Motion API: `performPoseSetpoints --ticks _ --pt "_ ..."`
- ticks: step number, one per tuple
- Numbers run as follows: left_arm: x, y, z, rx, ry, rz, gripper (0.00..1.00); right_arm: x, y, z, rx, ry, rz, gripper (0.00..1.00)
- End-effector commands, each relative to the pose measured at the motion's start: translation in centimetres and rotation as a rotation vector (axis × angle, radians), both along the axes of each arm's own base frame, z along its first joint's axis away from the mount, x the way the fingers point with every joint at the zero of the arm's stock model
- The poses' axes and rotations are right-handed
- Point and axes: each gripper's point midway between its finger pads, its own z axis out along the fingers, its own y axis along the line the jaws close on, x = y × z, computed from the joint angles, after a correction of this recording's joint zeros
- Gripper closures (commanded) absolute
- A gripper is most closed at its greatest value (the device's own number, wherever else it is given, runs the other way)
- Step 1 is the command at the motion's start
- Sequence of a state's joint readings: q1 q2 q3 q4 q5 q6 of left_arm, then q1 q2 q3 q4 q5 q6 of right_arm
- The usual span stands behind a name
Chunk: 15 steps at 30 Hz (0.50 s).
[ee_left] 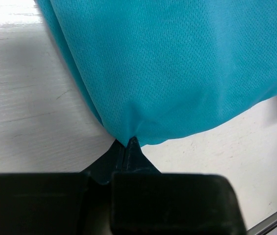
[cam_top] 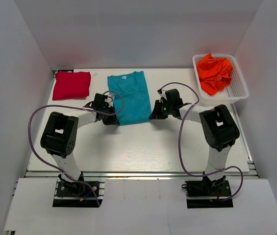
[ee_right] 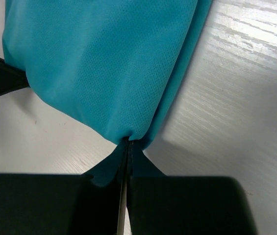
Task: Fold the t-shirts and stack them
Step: Fold the folded rectangular tshirt in 1/3 of the way
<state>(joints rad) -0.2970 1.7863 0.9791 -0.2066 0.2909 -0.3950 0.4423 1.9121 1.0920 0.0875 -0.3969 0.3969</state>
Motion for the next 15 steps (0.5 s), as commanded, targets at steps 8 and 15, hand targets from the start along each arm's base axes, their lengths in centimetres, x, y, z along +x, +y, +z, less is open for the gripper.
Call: performPoseSetpoints --ticks 8,15 --pt "-4.4 -1.2 5.2 -0.105 -0.055 -0.113 1.00 -4.2 -2.2 3.3 0.006 -0.085 0.027 1.00" --pt "-10.5 -2.2 10.7 -0.253 -0.103 -0.215 1.00 -9.6 -4.3 7.6 0.031 -0.139 0.067 1.00"
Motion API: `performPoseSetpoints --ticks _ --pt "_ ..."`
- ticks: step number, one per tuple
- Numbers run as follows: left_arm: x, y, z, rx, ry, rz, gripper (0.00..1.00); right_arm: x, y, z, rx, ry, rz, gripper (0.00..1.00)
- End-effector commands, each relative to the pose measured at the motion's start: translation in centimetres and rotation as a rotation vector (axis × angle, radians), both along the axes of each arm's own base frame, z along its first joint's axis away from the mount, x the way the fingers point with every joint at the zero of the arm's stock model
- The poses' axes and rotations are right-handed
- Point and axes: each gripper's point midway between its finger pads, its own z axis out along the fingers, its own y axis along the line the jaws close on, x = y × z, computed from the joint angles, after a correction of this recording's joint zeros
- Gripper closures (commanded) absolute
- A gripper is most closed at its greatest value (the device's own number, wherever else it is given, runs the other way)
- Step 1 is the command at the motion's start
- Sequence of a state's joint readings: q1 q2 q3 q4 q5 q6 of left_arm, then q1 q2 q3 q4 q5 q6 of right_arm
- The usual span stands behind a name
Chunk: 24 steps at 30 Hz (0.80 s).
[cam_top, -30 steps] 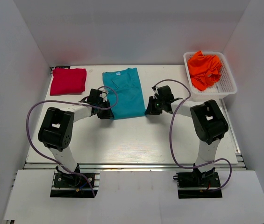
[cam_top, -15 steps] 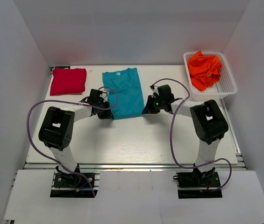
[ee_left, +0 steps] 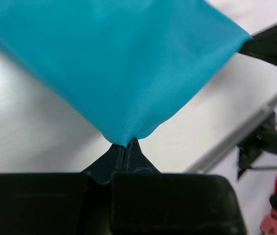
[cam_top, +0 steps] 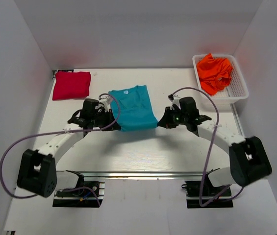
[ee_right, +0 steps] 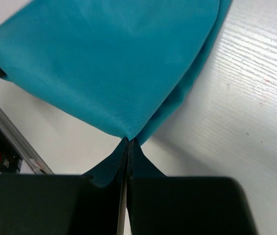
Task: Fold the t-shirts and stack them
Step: Fold the folded rectangular tshirt in 1/3 of the way, then grab one side of the 2/3 rectangular tshirt with both arms
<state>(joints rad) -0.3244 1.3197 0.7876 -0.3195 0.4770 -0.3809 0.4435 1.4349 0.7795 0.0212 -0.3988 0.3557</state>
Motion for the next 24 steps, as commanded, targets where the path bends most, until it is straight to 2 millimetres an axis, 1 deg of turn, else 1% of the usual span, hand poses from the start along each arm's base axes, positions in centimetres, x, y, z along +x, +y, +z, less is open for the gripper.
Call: performPoseSetpoints --ticks 1,2,4,5,7,8,9,10,11,12,13,14,15,16,17,18,19,21,22,23,24 --pt "-3.5 -1.1 2.9 -0.115 0.000 -0.093 1.00 -2.6 -0.7 3.5 0.020 -0.071 0.058 1.00" --pt "-4.0 -1.2 3.2 -0.130 -0.006 -0.107 1.00 -2.6 -0.8 3.4 0.015 -0.073 0.062 1.00" --pt "-4.8 -1.7 4.8 -0.182 -0.020 -0.129 1.00 -2.8 -0.9 6.8 0.049 -0.172 0.078 1.00" --pt "-4.8 -1.7 6.4 -0.196 -0.070 -0.134 1.00 -2.8 -0.9 7.5 0.056 -0.191 0.080 1.00" --pt "-4.6 -1.5 8.0 -0.199 -0.108 -0.118 1.00 -2.4 -1.0 10.3 0.082 -0.266 0.065 1.00" --pt "-4.6 -1.4 8.5 -0.196 -0.119 -0.110 1.00 -2.2 -1.0 10.9 0.081 -0.286 0.061 1.00" --pt "-4.0 -1.2 9.4 -0.187 -0.155 -0.090 1.00 -2.0 -1.1 11.2 0.082 -0.295 0.055 1.00" --pt "-4.1 -0.9 9.4 -0.182 -0.148 -0.074 1.00 -1.4 -1.0 12.4 0.088 -0.320 0.041 1.00" --pt "-3.9 -0.7 10.0 -0.178 -0.159 -0.048 1.00 -0.9 -0.9 12.7 0.083 -0.324 0.034 1.00" --pt "-3.7 -0.7 10.4 -0.176 -0.171 -0.041 1.00 -0.6 -0.9 13.8 0.088 -0.347 0.027 1.00" --pt "-3.5 -0.2 10.1 -0.165 -0.161 -0.022 1.00 -0.1 -0.9 13.4 0.079 -0.331 0.015 1.00" --pt "-3.3 -0.2 10.6 -0.175 -0.156 0.001 1.00 0.4 -1.0 13.5 0.069 -0.329 0.000 1.00" --pt "-3.2 0.0 10.3 -0.166 -0.145 0.023 1.00 1.1 -0.6 14.4 0.072 -0.336 -0.004 1.00" --pt "-2.9 0.1 10.0 -0.165 -0.127 0.038 1.00 1.6 -0.6 13.8 0.060 -0.317 -0.010 1.00" --pt "-2.5 0.3 9.5 -0.149 -0.119 0.056 1.00 2.1 -0.2 14.1 0.063 -0.319 -0.007 1.00" --pt "-2.4 0.3 9.4 -0.149 -0.103 0.062 1.00 2.7 0.0 15.2 0.072 -0.335 -0.008 1.00" --pt "-2.3 0.2 9.1 -0.146 -0.092 0.062 1.00 3.3 0.4 14.0 0.061 -0.302 0.000 1.00" --pt "-1.8 0.2 8.9 -0.138 -0.070 0.076 1.00 4.0 0.8 14.1 0.063 -0.295 -0.001 1.00" --pt "-1.8 0.4 8.3 -0.121 -0.049 0.088 1.00 4.6 1.2 13.4 0.057 -0.270 0.000 1.00" --pt "-1.5 0.6 8.1 -0.107 -0.044 0.102 1.00 4.8 1.3 13.2 0.056 -0.260 0.000 1.00" --pt "-1.3 0.8 8.0 -0.094 -0.038 0.114 1.00 5.2 1.4 13.5 0.062 -0.260 -0.005 1.00"
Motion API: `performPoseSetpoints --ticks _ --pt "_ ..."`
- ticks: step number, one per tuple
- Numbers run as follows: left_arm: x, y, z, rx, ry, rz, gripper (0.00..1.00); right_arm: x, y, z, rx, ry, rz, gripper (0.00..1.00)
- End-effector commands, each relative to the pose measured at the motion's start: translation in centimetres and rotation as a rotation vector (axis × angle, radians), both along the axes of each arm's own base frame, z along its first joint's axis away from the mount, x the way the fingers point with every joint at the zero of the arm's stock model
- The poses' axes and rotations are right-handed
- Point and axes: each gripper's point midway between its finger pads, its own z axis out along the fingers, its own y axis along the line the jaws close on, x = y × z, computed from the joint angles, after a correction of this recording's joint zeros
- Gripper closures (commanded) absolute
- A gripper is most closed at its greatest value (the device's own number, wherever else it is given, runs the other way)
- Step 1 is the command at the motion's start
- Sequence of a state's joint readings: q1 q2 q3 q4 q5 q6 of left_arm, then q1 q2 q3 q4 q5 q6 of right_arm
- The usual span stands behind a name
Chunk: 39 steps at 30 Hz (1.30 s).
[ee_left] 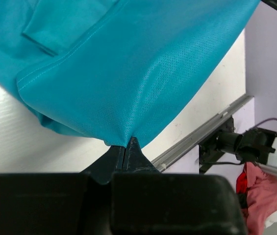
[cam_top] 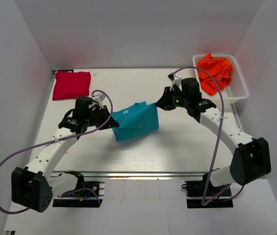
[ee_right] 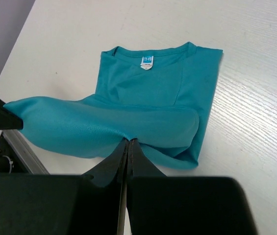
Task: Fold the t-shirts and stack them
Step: Grab one side of the 2/3 rectangular tshirt with both arms, then fold the long partially folded tshirt into a neat square
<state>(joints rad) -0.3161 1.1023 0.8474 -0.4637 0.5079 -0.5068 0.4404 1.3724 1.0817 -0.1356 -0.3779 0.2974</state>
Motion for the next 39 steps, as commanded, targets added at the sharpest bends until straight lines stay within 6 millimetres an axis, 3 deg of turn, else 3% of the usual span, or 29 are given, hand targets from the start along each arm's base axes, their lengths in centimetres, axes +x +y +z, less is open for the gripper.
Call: performPoseSetpoints --ticks 1,5,8,10,11,15,17,26,27,31,32,34,35,36,37,38,39 --pt "1.0 0.8 0.2 0.036 0.026 0.070 1.00 1.4 0.6 1.1 0.010 -0.009 -0.001 1.00" --pt "2.7 2.3 -0.9 0.105 0.057 0.174 1.00 3.2 1.3 0.9 0.007 0.007 -0.006 1.00" --pt "3.9 2.8 -1.4 0.129 0.074 0.217 1.00 4.5 1.9 -0.7 -0.005 0.051 -0.005 1.00" --pt "4.9 3.1 -1.7 0.138 0.068 0.241 1.00 5.2 2.4 0.0 0.003 0.047 0.006 1.00" --pt "5.4 3.4 -2.3 0.146 0.089 0.250 1.00 5.7 2.7 -1.4 -0.007 0.079 0.007 1.00" --pt "7.4 4.1 -3.1 0.169 0.099 0.293 1.00 7.5 3.2 -1.8 -0.008 0.089 -0.005 1.00" --pt "8.8 4.6 -3.7 0.173 0.095 0.318 1.00 8.2 3.5 -3.4 -0.029 0.130 -0.010 1.00" --pt "13.6 5.6 -5.2 0.193 0.084 0.346 1.00 11.7 3.9 -5.3 -0.057 0.165 -0.042 1.00" --pt "13.8 5.4 -6.3 0.195 0.106 0.338 1.00 12.3 4.0 -5.8 -0.054 0.174 -0.041 1.00" --pt "16.0 5.7 -7.3 0.182 0.093 0.342 0.98 13.5 4.5 -8.3 -0.061 0.216 -0.048 1.00" --pt "16.8 5.4 -7.0 0.168 0.074 0.336 0.89 13.9 4.5 -8.6 -0.063 0.219 -0.054 1.00" --pt "17.9 6.1 -7.6 0.169 0.082 0.355 0.84 15.2 4.2 -10.6 -0.086 0.220 -0.094 1.00" --pt "19.0 6.0 -8.0 0.174 0.075 0.350 0.75 16.1 4.5 -9.9 -0.073 0.207 -0.104 1.00" --pt "19.5 6.2 -8.1 0.168 0.075 0.342 0.41 16.8 4.5 -11.1 -0.071 0.208 -0.102 0.96" --pt "20.8 6.5 -7.2 0.160 0.050 0.353 0.15 17.2 4.5 -11.3 -0.068 0.207 -0.111 0.84" --pt "21.3 6.2 -7.4 0.160 0.046 0.331 0.00 18.0 4.9 -10.0 -0.047 0.178 -0.108 0.78" --pt "21.7 5.9 -6.5 0.152 0.026 0.314 0.00 18.3 5.0 -10.1 -0.041 0.167 -0.096 0.70"
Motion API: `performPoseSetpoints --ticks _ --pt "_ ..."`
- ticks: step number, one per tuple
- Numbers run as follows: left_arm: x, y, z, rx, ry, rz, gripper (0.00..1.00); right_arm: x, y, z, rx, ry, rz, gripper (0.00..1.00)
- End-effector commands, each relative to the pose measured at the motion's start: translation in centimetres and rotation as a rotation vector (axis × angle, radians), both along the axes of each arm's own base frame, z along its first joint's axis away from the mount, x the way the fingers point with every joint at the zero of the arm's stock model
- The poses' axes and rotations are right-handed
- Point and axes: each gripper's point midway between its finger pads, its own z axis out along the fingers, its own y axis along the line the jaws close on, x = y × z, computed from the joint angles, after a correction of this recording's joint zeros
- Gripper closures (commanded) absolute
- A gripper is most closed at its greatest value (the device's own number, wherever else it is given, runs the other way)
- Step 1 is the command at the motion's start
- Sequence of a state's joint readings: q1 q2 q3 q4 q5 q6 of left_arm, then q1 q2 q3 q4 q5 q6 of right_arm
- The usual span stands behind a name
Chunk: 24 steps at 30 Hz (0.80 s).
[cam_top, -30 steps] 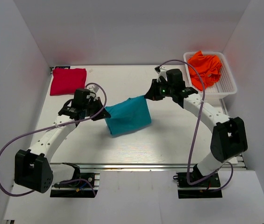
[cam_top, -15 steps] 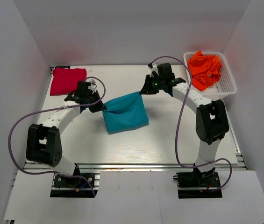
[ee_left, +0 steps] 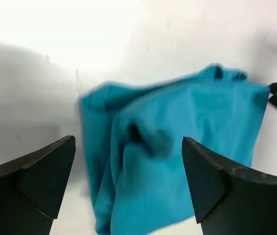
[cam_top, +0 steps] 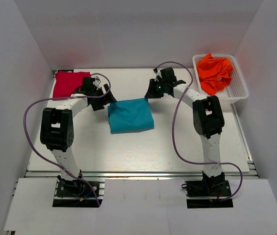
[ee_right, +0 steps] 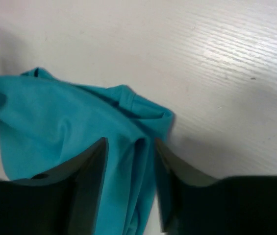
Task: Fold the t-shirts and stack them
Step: Fold the long partially folded tshirt into a neat square
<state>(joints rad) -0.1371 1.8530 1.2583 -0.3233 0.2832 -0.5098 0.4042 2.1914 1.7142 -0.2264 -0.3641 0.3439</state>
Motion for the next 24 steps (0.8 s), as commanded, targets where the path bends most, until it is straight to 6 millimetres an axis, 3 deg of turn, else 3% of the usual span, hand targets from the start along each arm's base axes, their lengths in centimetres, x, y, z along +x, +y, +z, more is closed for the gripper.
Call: performPoseSetpoints --ticks 1,3,4,6,7,10,13,15,17,19,23,24 --pt "3.8 -0.3 5.3 -0.026 -0.153 -0.038 0.00 3.4 0.5 4.0 0.060 -0.126 -0.018 0.47" --pt "4.1 -0.4 6.8 -0.031 -0.193 -0.051 0.00 3.3 1.1 6.0 0.080 -0.171 0.021 0.10" --pt "4.0 -0.6 8.3 -0.044 -0.234 -0.061 0.00 3.2 1.3 7.3 0.090 -0.198 0.027 0.10" --pt "3.7 -1.6 9.9 -0.056 -0.289 -0.100 0.00 2.2 1.2 8.1 0.100 -0.208 0.046 0.10" --pt "3.1 -1.9 9.9 -0.070 -0.292 -0.116 0.00 1.6 1.1 7.7 0.101 -0.198 0.052 0.10" --pt "1.6 -3.7 11.0 -0.143 -0.335 -0.203 0.00 -0.6 1.1 9.2 0.143 -0.196 0.081 0.10" --pt "0.7 -5.4 11.5 -0.188 -0.368 -0.271 0.00 -4.7 1.0 8.6 0.196 -0.161 0.139 0.10" --pt "0.4 -6.0 10.5 -0.197 -0.348 -0.290 0.00 -6.4 2.1 9.4 0.243 -0.180 0.207 0.10" --pt "0.8 -6.3 9.2 -0.210 -0.325 -0.293 0.00 -7.4 2.7 8.9 0.263 -0.158 0.237 0.10" --pt "0.8 -6.9 8.5 -0.226 -0.320 -0.303 0.00 -8.2 3.1 7.5 0.265 -0.112 0.252 0.10" --pt "1.2 -6.8 4.2 -0.215 -0.226 -0.286 0.00 -8.8 4.2 4.2 0.275 -0.024 0.276 0.10" --pt "1.3 -6.2 2.3 -0.212 -0.180 -0.269 0.00 -8.6 4.1 3.5 0.273 -0.008 0.259 0.10"
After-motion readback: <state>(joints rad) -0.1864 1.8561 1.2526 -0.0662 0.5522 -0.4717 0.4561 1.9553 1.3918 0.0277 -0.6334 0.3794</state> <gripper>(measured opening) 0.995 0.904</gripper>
